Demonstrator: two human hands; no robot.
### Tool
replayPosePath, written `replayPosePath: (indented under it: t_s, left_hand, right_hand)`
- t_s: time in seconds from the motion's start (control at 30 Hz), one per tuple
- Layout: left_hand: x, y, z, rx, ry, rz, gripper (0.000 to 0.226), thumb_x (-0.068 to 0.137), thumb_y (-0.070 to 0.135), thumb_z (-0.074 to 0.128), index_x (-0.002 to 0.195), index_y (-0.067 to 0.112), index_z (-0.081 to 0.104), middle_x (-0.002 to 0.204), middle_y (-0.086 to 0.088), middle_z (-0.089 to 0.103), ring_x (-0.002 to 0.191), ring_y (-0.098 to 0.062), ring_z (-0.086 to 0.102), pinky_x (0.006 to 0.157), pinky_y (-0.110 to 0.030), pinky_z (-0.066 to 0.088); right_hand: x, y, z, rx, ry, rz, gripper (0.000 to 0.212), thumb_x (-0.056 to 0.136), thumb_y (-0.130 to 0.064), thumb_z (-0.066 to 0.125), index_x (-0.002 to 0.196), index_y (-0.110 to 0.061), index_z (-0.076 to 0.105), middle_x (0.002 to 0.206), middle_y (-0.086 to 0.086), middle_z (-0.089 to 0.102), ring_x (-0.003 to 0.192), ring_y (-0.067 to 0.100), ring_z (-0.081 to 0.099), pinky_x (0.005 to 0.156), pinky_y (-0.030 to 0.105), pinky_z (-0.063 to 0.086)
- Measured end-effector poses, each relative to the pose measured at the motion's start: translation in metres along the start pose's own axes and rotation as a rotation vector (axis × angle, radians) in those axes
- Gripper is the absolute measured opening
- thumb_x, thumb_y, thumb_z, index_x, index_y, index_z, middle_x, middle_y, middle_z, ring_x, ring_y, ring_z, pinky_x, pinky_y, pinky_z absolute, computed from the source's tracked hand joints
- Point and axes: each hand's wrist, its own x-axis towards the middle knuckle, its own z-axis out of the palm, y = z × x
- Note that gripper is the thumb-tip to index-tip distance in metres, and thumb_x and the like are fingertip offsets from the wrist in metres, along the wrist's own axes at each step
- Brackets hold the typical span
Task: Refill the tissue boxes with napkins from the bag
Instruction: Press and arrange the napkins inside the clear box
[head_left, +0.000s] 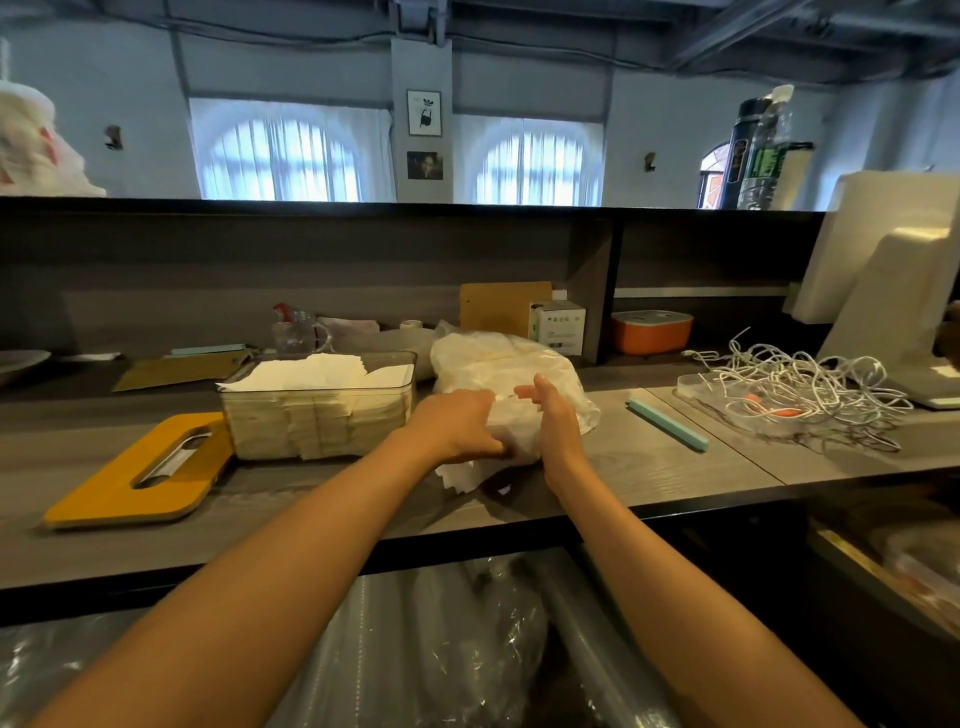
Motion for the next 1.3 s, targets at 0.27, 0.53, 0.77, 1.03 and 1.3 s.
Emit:
replayPosePath:
  t_s: [0.27, 0.53, 0.77, 1.03, 1.3]
  left_hand:
    - [0.015, 0.003, -0.014, -0.107, -0.086, -0.111, 0.044, 0.079, 0.047, 0.074, 0.105, 0.014, 0.059, 0.098, -0.005, 0.064, 0.088, -0.021, 0.058, 0.073, -0.035, 0.048]
    - [0.009, -0.004, 0.004, -0.663, -0.068, -0.145, 0.043, 0.078, 0.039, 0.078, 0.110, 0.012, 0.067, 0.101, -0.002, 0.069, 0.095, -0.018, 0.063, 0.078, -0.027, 0.054]
    - [0.024, 0.003, 0.023, -1.615, 0.275, -0.632, 0.091, 0.054, 0.049, 0.090, 0.128, 0.006, 0.058, 0.116, -0.012, 0.070, 0.097, -0.031, 0.070, 0.086, -0.048, 0.059]
    - [0.016, 0.025, 0.027, -1.705, 0.480, -0.720, 0.070, 0.082, 0.045, 0.076, 0.136, 0.009, 0.050, 0.124, -0.005, 0.062, 0.108, -0.026, 0.060, 0.088, -0.037, 0.051]
    - [0.002, 0.003, 0.037, -1.892, 0.535, -0.578, 0.035, 0.081, 0.018, 0.080, 0.112, 0.016, 0.063, 0.110, -0.006, 0.071, 0.098, -0.023, 0.068, 0.085, -0.040, 0.058]
  right_hand:
    - [-0.002, -0.001, 0.001, 0.100, -0.037, -0.013, 0.044, 0.101, -0.045, 0.040, 0.112, -0.012, 0.066, 0.119, -0.002, 0.058, 0.116, 0.013, 0.047, 0.100, 0.031, 0.034]
    - [-0.002, -0.002, 0.002, 0.112, -0.056, 0.079, 0.048, 0.103, -0.047, 0.033, 0.111, -0.011, 0.063, 0.110, 0.012, 0.067, 0.092, 0.021, 0.063, 0.072, 0.029, 0.050]
    - [0.003, -0.001, -0.005, 0.385, -0.045, 0.234, 0.065, 0.098, -0.061, 0.033, 0.130, -0.010, 0.055, 0.122, 0.015, 0.065, 0.111, 0.029, 0.062, 0.096, 0.042, 0.050]
    - [-0.012, -0.003, 0.007, 0.058, -0.301, 0.064, 0.039, 0.099, -0.038, 0.051, 0.135, -0.023, 0.051, 0.128, 0.001, 0.060, 0.113, 0.017, 0.058, 0.092, 0.033, 0.050]
    - [-0.005, 0.003, -0.002, -0.007, -0.135, -0.064, 0.031, 0.082, -0.006, 0.074, 0.110, -0.018, 0.064, 0.103, 0.002, 0.071, 0.099, 0.020, 0.068, 0.084, 0.036, 0.058]
